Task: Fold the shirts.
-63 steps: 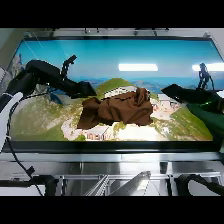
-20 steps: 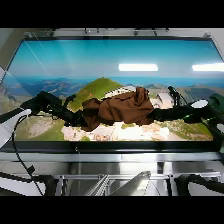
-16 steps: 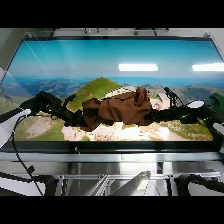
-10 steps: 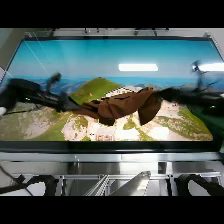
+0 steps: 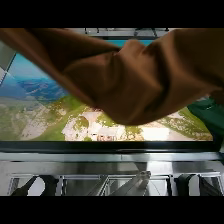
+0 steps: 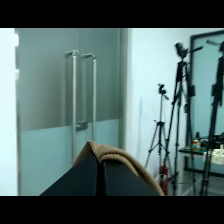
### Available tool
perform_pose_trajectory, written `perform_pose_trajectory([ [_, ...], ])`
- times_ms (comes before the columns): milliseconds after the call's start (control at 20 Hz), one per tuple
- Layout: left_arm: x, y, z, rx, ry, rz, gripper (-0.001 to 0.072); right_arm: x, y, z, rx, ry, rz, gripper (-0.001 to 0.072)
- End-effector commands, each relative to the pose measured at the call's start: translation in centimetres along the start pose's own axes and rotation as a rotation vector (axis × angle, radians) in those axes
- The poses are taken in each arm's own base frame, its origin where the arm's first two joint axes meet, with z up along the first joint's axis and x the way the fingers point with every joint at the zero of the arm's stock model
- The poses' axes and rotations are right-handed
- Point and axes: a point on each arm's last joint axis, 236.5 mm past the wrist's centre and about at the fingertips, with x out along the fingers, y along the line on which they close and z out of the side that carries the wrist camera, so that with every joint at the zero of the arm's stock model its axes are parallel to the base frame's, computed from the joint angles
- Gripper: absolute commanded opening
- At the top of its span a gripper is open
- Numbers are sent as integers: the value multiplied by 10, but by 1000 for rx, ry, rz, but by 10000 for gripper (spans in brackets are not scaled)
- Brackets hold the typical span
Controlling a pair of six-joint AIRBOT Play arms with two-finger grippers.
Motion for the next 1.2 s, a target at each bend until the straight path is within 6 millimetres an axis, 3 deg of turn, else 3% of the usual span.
perform_pose_trajectory([
  [0, -1, 9, 7, -11, 2, 2, 25, -5, -22, -16, 2, 88, -147, 22],
  [50, 12, 26, -13, -98, 48, -67, 25, -8, -48, -36, 68, 137, -199, 22],
  [100, 33, 47, -48, -201, 137, -134, 25, -13, -72, -59, 145, 178, -234, 21],
  [200, 84, 83, -134, -373, 366, -192, 25, -21, -111, -128, 350, 279, -248, 22],
  [300, 139, 119, -241, -429, 640, -157, 25, -33, -141, -220, 537, 388, -276, 21],
  [400, 187, 149, -331, -427, 835, -89, 25, -53, -171, -326, 609, 517, -389, 21],
  [450, 204, 159, -367, -418, 914, -74, 27, -66, -185, -369, 620, 579, -466, 21],
  [550, 231, 168, -419, -478, 1037, -59, 27, -85, -208, -428, 607, 688, -568, 22],
  [600, 242, 174, -435, -527, 1069, -36, 27, -91, -217, -446, 613, 724, -587, 61],
  [650, 250, 178, -441, -572, 1072, -24, 27, -94, -225, -456, 629, 744, -597, 327],
  [700, 254, 185, -441, -614, 1060, 0, 27, -96, -229, -462, 657, 761, -583, 523],
  [850, 240, 191, -418, -687, 1023, -23, 27, -119, -231, -457, 726, 848, -557, 521],
  [1000, 198, 202, -402, -813, 1014, 27, 27, -148, -241, -446, 751, 877, -582, 521],
  [1050, 185, 202, -402, -848, 1006, 42, 28, -154, -243, -443, 762, 874, -588, 518],
  [1150, 153, 192, -418, -937, 1040, 60, 29, -167, -241, -445, 778, 916, -599, 430],
])
